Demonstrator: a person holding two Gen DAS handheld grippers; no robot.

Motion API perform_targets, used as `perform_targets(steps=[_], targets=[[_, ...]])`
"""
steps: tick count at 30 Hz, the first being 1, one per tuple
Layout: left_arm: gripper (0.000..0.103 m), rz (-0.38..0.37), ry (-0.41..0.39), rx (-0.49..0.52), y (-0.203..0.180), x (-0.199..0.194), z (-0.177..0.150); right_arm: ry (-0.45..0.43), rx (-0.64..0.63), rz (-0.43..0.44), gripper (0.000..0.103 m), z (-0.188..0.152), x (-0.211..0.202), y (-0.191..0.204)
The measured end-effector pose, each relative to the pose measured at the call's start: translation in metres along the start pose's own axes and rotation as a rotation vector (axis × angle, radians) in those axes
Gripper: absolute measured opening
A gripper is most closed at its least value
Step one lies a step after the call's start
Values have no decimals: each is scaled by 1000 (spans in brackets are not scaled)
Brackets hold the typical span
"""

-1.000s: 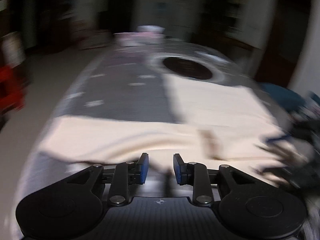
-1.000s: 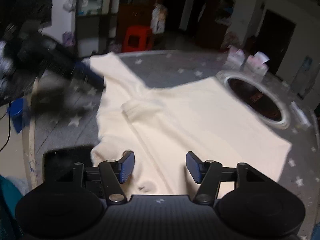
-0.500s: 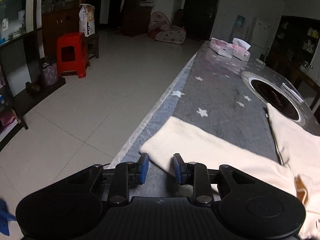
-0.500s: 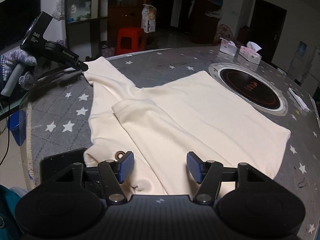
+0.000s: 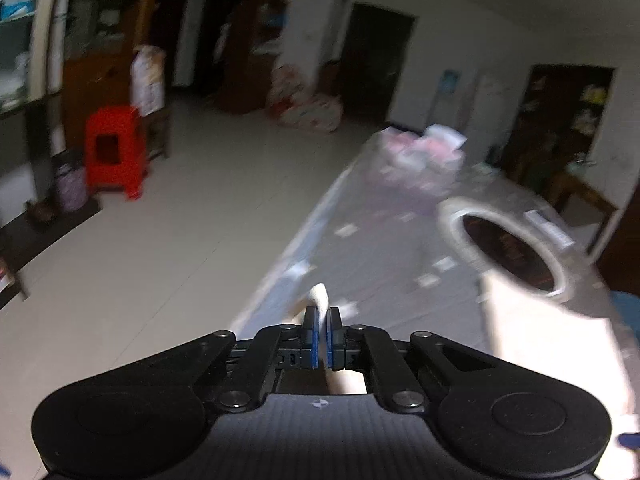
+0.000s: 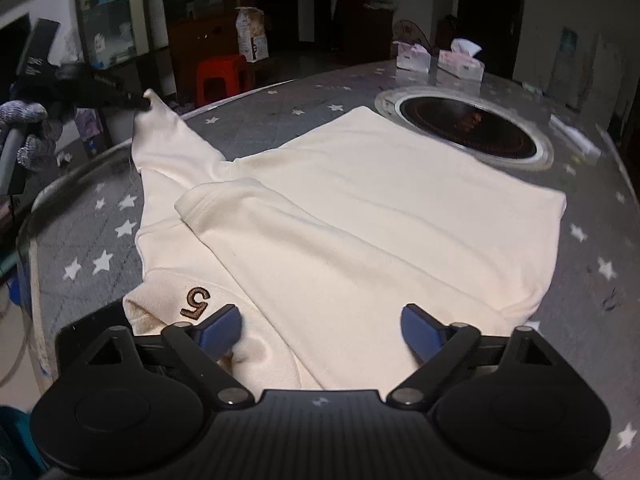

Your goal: Fold clothes

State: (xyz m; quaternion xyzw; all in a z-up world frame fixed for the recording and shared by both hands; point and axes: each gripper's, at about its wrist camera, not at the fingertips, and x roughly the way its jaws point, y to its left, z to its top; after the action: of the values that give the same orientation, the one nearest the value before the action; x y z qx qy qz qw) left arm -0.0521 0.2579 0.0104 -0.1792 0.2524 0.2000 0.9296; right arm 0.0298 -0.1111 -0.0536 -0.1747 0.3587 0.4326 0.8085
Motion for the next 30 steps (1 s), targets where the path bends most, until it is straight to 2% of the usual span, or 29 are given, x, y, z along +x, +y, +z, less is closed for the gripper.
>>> perform_targets(steps=[2,8,14,18,20,23,24,28,30], targets=[[4,-73,-28,26,-21,-10,9,4,13,8,102,0,1,-1],[4,-291,-51,88,-85,-31,19,-4,35,20,103,-2,1,-2],[4,-508,-20,161,-157,-43,6,-49,84,26,103,-5,-15,-11],[4,-631,43,218,-196,-42,-16,-75,127,12,103,-12,-34,-23],[5,-664,99,241,-210,-37,-31,-80,148,-9,103,-17,-41,-29],[14,-706,185,268,-226,-27,-54,-87,174,-41,103,-24,-50,-38],[14,-719,216,272,-227,-23,-60,-90,182,-51,103,-26,-53,-41],[14,-678,249,289,-215,-15,-69,-101,216,-93,103,-35,-65,-52],[14,-626,251,291,-201,-8,-68,-106,233,-114,102,-40,-71,-57]])
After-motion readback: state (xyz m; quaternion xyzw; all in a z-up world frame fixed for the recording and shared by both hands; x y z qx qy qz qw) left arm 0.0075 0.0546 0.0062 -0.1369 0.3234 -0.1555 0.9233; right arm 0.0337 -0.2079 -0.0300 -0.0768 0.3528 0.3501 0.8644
